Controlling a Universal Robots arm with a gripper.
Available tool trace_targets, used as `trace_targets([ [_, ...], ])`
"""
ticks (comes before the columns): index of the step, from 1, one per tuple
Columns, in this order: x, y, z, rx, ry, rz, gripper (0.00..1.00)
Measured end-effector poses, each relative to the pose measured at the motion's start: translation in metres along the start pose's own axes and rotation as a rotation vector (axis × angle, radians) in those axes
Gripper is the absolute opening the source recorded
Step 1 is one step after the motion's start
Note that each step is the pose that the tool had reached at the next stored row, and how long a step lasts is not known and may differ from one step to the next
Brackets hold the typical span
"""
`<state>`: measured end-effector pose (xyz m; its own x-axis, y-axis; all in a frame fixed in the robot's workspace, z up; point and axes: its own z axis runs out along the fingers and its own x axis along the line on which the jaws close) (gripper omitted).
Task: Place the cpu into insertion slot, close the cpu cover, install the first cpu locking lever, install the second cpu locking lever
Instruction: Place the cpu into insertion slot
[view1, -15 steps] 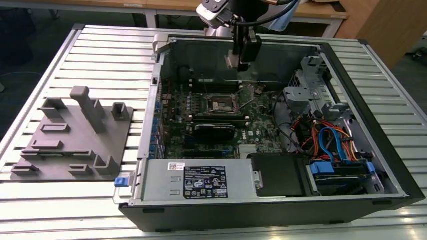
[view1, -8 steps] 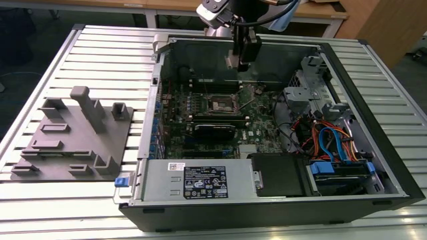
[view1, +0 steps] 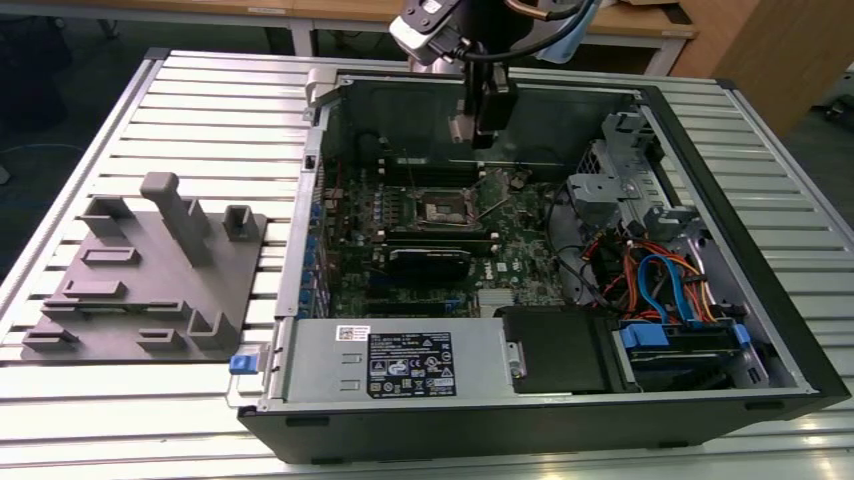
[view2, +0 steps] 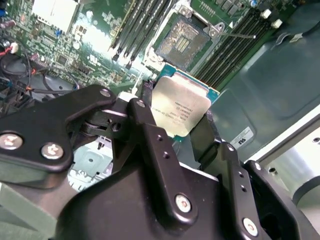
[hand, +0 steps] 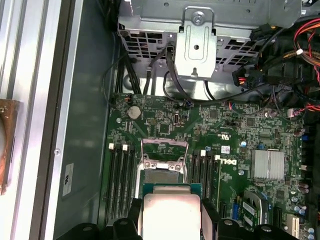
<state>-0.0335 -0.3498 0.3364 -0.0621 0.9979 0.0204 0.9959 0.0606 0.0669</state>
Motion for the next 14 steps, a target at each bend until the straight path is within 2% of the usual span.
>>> trace_targets([
  [14,0.0,-0.0003,0.0012,-0.0002,-0.0005,0.007,0.54],
])
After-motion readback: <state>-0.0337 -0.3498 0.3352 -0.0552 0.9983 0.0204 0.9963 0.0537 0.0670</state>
